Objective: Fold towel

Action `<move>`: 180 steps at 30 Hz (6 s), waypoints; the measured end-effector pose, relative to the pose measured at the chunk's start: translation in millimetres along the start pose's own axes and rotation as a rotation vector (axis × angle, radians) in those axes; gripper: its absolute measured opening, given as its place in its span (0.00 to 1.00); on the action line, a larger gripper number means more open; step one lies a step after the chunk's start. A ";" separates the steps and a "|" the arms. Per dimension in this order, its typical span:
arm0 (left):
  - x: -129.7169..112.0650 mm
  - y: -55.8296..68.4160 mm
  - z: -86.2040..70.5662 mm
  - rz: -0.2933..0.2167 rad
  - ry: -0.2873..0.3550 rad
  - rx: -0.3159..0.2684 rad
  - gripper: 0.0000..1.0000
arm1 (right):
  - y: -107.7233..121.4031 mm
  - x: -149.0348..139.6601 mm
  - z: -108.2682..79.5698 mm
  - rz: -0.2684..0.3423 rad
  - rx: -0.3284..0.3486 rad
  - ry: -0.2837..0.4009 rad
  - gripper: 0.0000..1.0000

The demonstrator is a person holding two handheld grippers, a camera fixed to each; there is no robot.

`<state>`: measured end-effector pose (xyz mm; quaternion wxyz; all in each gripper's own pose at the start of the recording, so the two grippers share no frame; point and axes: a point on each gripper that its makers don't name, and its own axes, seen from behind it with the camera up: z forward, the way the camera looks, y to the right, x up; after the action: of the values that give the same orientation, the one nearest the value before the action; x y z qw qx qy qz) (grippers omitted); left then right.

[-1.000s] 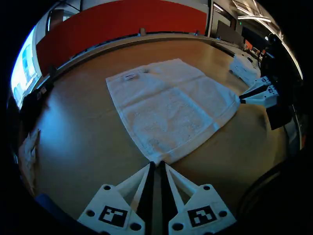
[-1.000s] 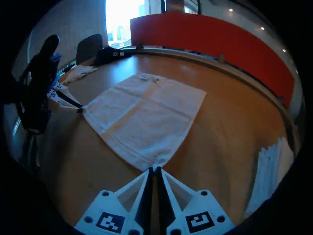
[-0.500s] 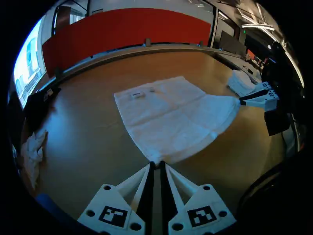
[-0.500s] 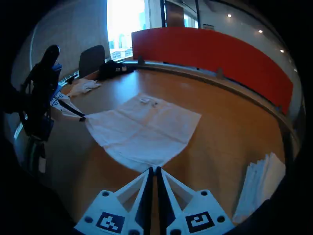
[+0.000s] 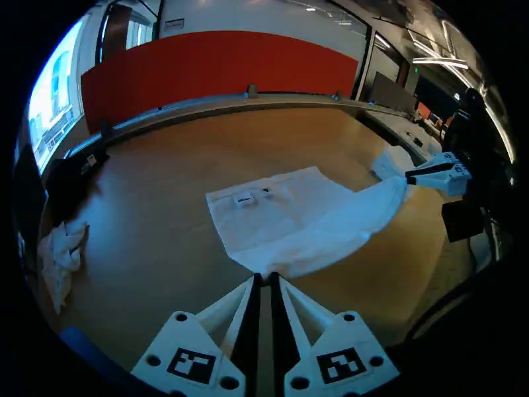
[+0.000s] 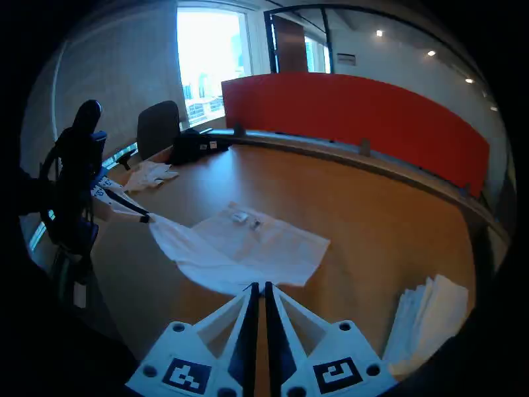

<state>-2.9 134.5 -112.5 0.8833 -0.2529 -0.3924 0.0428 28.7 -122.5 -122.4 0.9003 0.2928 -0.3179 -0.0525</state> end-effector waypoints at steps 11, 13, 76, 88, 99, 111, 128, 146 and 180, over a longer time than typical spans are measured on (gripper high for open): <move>-4.8 14.3 -15.7 -0.030 -0.008 -0.018 0.11 | -1.9 -2.0 -13.3 0.015 0.004 -0.014 0.07; -5.0 14.1 -14.3 -0.038 -0.011 -0.018 0.11 | -1.3 -1.3 -11.9 0.016 0.004 -0.014 0.07; 35.5 -66.6 143.1 -0.119 -0.024 0.031 0.10 | 88.2 -16.8 136.3 0.122 -0.133 -0.099 0.09; 37.5 -72.1 154.6 -0.144 -0.037 0.056 0.35 | 97.2 -21.5 146.0 0.142 -0.168 -0.104 0.32; 37.3 -72.6 150.2 -0.158 -0.033 0.059 0.76 | 98.4 -15.3 140.3 0.163 -0.167 -0.079 0.84; 29.7 -72.5 139.8 -0.161 -0.028 0.083 0.76 | 91.6 -19.4 130.9 0.151 -0.164 -0.078 0.84; -3.1 -68.7 116.4 -0.162 -0.042 0.127 0.76 | 74.3 -46.1 110.6 0.156 -0.145 -0.104 0.84; -29.2 -83.9 86.4 -0.194 -0.036 0.224 0.76 | 59.4 -67.8 106.4 0.031 -0.044 -0.177 0.84; -72.0 -95.7 40.3 -0.274 -0.049 0.299 0.76 | 66.8 -112.8 103.0 -0.105 0.004 -0.308 0.30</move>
<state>-93.0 48.3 -92.1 0.8987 -0.0619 -0.4339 -0.0137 -128.9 -86.8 -81.6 0.8363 0.2991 -0.4366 -0.1430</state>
